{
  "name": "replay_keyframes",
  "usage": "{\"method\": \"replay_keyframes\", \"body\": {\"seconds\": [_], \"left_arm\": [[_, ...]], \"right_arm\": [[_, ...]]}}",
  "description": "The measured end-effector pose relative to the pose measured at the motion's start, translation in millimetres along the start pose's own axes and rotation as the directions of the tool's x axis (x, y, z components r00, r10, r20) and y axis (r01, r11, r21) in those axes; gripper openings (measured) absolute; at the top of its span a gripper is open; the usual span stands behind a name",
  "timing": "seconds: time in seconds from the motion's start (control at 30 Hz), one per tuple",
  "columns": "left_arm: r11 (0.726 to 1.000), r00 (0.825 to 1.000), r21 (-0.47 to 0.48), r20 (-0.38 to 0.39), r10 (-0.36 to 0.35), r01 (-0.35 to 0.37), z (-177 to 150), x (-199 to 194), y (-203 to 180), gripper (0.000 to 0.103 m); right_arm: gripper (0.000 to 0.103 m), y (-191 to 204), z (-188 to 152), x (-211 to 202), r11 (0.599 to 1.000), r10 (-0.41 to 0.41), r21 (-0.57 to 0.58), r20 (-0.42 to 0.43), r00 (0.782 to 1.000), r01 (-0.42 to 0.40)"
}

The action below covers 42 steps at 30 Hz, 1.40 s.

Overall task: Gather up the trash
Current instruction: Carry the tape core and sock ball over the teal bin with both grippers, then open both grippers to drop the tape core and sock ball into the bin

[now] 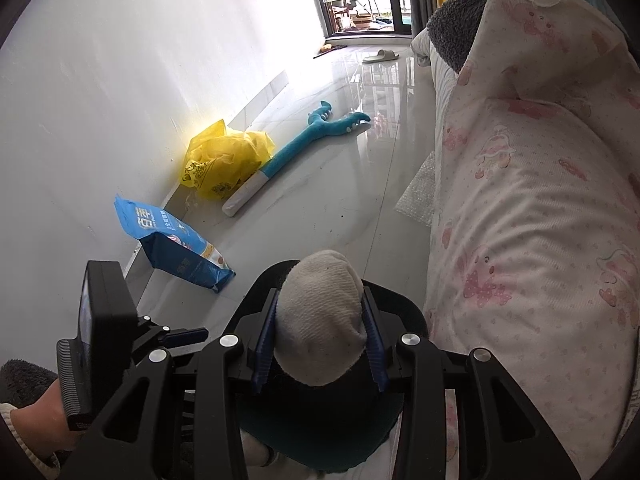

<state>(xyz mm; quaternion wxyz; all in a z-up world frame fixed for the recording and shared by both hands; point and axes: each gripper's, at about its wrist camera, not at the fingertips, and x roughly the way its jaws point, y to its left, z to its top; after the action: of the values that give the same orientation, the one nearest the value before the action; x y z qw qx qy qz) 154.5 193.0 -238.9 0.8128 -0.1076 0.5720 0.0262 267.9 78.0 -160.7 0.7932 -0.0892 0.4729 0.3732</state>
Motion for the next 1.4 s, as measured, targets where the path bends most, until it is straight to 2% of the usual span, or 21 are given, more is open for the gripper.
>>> {"method": "replay_keyframes", "body": {"seconds": [0.17,0.37,0.7,0.9,0.93,0.97,1.03,1.23,1.4], "left_arm": [[1.000,0.997,-0.022,0.077,-0.002,0.003,-0.2,-19.0,10.8,0.082],[0.999,0.984,-0.053,0.180,0.003,0.007,1.0,-45.2,20.5,0.084],[0.999,0.946,-0.043,0.324,-0.016,0.032,2.1,-88.7,21.8,0.086],[0.999,0.912,0.003,0.409,-0.032,0.034,0.8,-115.7,15.7,0.086],[1.000,0.907,0.008,0.420,-0.031,0.030,0.3,-119.1,15.5,0.086],[1.000,0.903,0.011,0.429,-0.030,0.028,-0.3,-122.5,15.4,0.086],[1.000,0.896,0.015,0.443,-0.031,0.027,-1.4,-128.9,15.4,0.086],[0.999,0.868,0.015,0.495,-0.049,0.047,1.5,-150.1,12.5,0.086],[0.998,0.839,0.038,0.540,-0.065,0.052,6.0,-169.8,2.7,0.086]], "right_arm": [[0.040,1.7,-3.8,17.9,1.000,-0.024,0.003,-0.050,0.998,0.024],[0.040,5.7,-11.8,45.1,0.999,-0.038,-0.003,-0.123,0.992,0.038],[0.040,14.3,-25.8,86.6,0.998,-0.063,-0.008,-0.216,0.974,0.063],[0.041,18.9,-28.2,104.2,0.994,-0.109,-0.020,-0.245,0.963,0.107],[0.047,18.6,-27.8,105.6,0.993,-0.114,-0.017,-0.245,0.963,0.113],[0.060,18.6,-27.1,106.0,0.992,-0.123,-0.016,-0.241,0.963,0.123],[0.069,18.3,-26.5,106.9,0.989,-0.145,-0.012,-0.235,0.961,0.146],[0.070,20.1,-28.1,106.7,0.988,-0.150,-0.015,-0.245,0.958,0.151],[0.072,27.6,-28.3,92.2,0.992,-0.123,-0.029,-0.205,0.971,0.119]]}}
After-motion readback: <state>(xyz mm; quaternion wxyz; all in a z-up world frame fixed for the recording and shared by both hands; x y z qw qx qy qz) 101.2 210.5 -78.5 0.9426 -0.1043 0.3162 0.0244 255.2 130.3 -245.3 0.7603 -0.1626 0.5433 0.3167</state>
